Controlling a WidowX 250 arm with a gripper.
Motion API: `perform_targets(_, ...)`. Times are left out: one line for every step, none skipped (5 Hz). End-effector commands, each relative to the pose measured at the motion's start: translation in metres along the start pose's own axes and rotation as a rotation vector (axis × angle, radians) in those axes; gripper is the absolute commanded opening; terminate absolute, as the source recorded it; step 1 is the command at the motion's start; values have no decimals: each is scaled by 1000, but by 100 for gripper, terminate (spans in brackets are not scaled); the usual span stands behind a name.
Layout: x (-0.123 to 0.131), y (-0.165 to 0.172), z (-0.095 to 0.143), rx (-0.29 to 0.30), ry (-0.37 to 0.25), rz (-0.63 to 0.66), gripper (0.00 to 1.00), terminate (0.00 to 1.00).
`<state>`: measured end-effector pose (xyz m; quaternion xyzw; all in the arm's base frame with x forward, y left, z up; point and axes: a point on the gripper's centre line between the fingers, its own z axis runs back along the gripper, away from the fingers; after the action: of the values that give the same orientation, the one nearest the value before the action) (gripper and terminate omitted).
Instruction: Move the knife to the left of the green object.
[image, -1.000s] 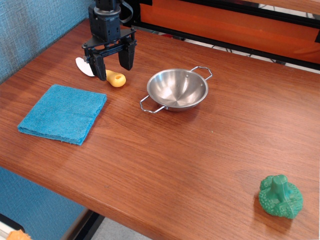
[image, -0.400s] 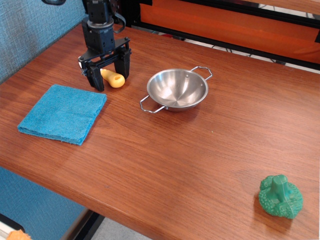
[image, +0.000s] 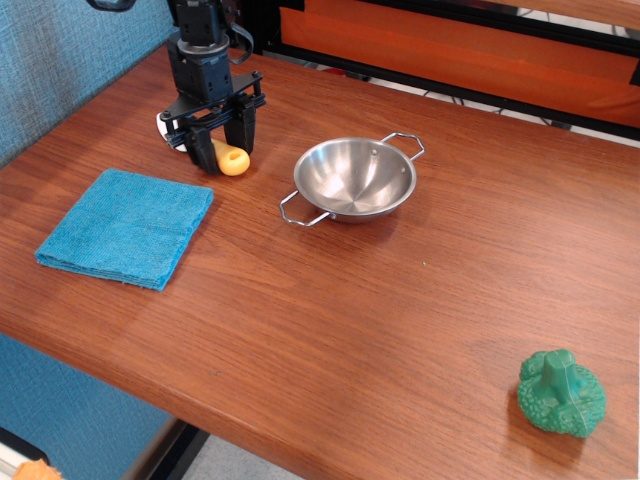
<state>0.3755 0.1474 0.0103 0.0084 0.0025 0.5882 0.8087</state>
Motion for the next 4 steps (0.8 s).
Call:
perform_targets(8, -3, 17, 37, -61, -102, 0, 0)
perform_targets(10, -5, 36, 39, -113, -159, 0, 0)
perform_targets(8, -8, 66, 70, -210, -269, 0, 0)
perform_targets(0, -6, 82, 78, -221, -351, 0, 0)
